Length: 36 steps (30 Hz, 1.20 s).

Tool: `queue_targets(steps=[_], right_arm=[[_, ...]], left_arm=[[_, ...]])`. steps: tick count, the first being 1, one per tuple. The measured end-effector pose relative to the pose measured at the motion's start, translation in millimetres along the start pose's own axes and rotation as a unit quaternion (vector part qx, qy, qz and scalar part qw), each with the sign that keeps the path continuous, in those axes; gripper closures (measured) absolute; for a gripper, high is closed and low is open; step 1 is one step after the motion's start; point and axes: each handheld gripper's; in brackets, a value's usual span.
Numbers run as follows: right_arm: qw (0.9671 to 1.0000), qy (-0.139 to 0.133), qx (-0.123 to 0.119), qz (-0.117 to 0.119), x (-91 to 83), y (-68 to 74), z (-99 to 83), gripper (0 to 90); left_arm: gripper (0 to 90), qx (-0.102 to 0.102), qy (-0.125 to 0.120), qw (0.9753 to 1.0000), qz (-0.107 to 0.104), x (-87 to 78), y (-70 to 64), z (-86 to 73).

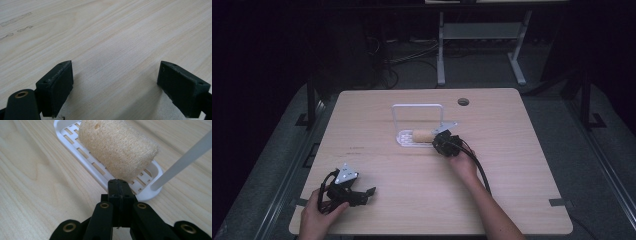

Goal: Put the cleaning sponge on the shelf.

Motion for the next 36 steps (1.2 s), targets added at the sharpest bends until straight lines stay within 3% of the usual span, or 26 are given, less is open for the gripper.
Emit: queue_targets(steps=[13,28,36], right_arm=[[0.9999,-0.014,-0.001,0.009,-20.6,-1.0,-12.5,88.5],[0.9997,-0.014,0.002,0.019,-47.5,-3.6,-30.8,61.0],[0.9998,-0.012,0.003,0.016,-61.7,-4.0,-41.3,53.2]], left_arm=[[12.9,0.0,0.0,1.0,0.0,0.0,0.0,0.0],[12.9,-0.001,0.0,1.0,0.0,0.0,-0.2,0.0],[12.9,0.001,0.001,1.0,0.0,-0.1,0.1,0.0]])
Point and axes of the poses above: each handheld gripper's, and its own axes: x roughly forward along the jaws, z roughly out of its top, y roughly to its left, and after that the axes turned 3 degrees about x, right-handed
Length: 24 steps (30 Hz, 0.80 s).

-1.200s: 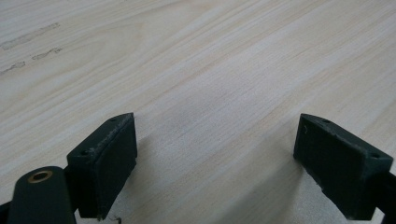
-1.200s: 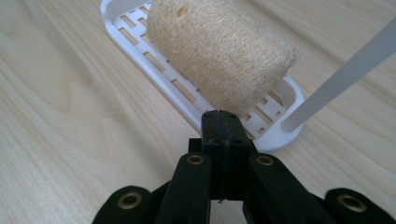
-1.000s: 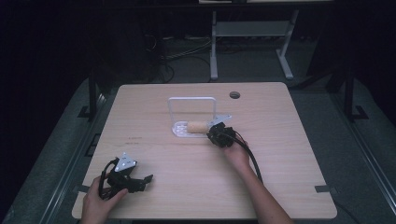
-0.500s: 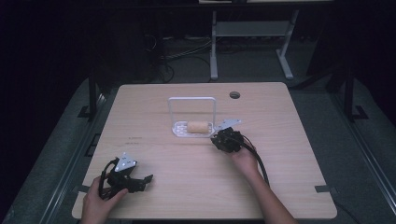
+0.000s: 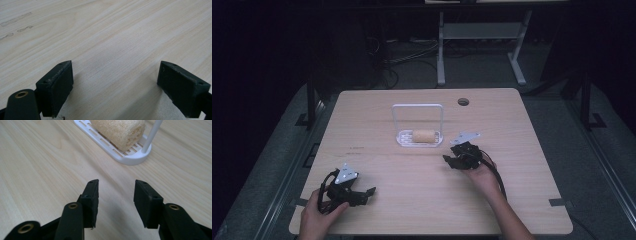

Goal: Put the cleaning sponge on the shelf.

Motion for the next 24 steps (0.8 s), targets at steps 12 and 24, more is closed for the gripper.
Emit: queue_targets(steps=[12,24], right_arm=[[0.9998,-0.008,0.016,-0.006,-22.1,-0.5,-18.5,37.6],[0.9993,-0.01,0.033,-0.016,-42.8,-3.1,-39.9,29.2]], left_arm=[[12.9,0.0,-0.002,1.0,0.001,0.3,-0.1,-0.2],[12.9,0.0,-0.002,1.0,0.001,0.4,-0.1,-0.2]])
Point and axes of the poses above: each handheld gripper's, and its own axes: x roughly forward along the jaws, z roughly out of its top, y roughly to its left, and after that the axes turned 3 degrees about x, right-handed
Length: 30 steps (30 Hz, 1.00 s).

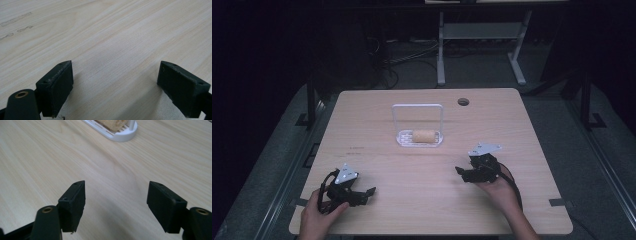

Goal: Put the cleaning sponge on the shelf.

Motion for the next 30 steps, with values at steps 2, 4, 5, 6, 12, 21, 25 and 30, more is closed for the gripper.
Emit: queue_targets(steps=[2,4,5,6,12,21,25,30], right_arm=[[1.0,-0.001,0.002,-0.002,-3.7,-0.8,-3.5,28.3],[1.0,-0.002,0.003,-0.003,-7.0,-1.4,-7.1,26.6],[1.0,-0.004,0.002,-0.005,-8.3,-1.7,-8.8,26.1],[1.0,-0.004,0.004,-0.006,-9.7,-1.8,-10.5,25.6],[0.9998,-0.003,0.013,-0.014,-18.1,-4.3,-22.1,21.5],[0.9992,-0.006,0.036,-0.018,-28.5,-11.2,-42.4,15.2],[0.9989,-0.006,0.038,-0.024,-31.4,-13.7,-52.6,14.0],[0.9983,0.002,0.045,-0.035,-33.0,-17.1,-65.7,13.7]], left_arm=[[12.9,0.0,0.0,1.0,0.0,0.0,0.1,0.0],[12.9,0.0,0.0,1.0,0.0,0.0,0.0,0.0],[12.9,0.0,0.0,1.0,0.0,-0.1,0.0,0.0],[12.9,0.0,0.0,1.0,0.0,-0.1,0.0,0.0],[12.9,0.0,0.0,1.0,0.0,0.0,0.0,0.0],[12.9,0.0,0.0,1.0,0.0,-0.1,0.1,0.0],[12.9,0.0,0.0,1.0,0.0,-0.1,0.1,0.0],[12.9,0.0,0.0,1.0,0.0,-0.1,0.0,0.0]])
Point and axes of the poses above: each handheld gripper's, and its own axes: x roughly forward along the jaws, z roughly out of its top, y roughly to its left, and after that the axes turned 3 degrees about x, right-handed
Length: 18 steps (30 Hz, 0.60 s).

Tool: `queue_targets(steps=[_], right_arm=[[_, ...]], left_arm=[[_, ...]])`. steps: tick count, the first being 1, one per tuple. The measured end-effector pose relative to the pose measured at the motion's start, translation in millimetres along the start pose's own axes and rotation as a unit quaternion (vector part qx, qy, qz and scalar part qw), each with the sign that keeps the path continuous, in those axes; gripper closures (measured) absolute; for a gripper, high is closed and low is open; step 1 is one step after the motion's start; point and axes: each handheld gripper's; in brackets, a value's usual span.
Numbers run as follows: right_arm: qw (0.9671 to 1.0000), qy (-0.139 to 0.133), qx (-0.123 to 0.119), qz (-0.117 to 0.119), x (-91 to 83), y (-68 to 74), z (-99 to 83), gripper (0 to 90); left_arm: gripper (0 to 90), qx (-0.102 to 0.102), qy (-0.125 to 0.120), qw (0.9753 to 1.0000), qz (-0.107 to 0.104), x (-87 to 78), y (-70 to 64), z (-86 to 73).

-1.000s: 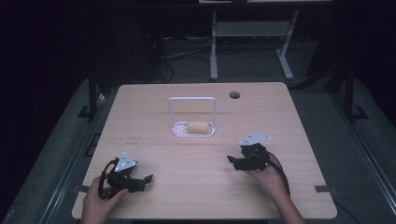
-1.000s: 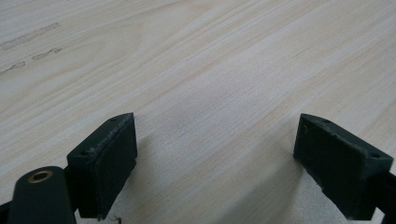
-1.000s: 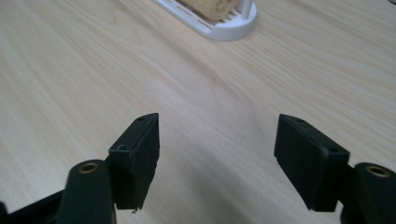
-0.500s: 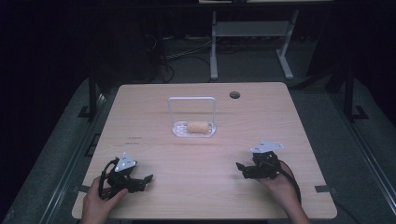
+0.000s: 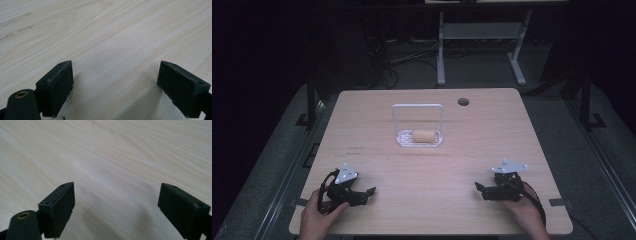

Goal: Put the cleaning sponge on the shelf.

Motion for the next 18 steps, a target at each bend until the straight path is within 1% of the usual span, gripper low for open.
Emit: queue_targets(steps=[6,8,10,18], right_arm=[[0.9998,0.003,0.015,-0.009,-1.0,-6.1,-12.4,13.6],[0.9998,0.003,0.015,-0.015,-0.1,-6.9,-15.3,13.1],[0.9997,-0.003,0.022,-0.012,0.4,-8.1,-18.0,12.9],[0.9996,-0.002,0.025,-0.012,0.1,-8.0,-18.4,12.7]], left_arm=[[12.9,0.0,0.0,1.0,0.0,0.0,0.0,0.0],[12.9,0.001,0.0,1.0,0.0,0.0,0.1,0.0],[12.9,0.0,0.0,1.0,0.0,0.0,0.0,0.0],[12.9,0.0,0.0,1.0,0.0,0.0,0.0,0.0]])
Point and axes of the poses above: each handheld gripper's, and its own axes: x roughly forward along the jaws, z roughly out of its top, y roughly to its left, and after that the axes turned 3 degrees about x, right-handed
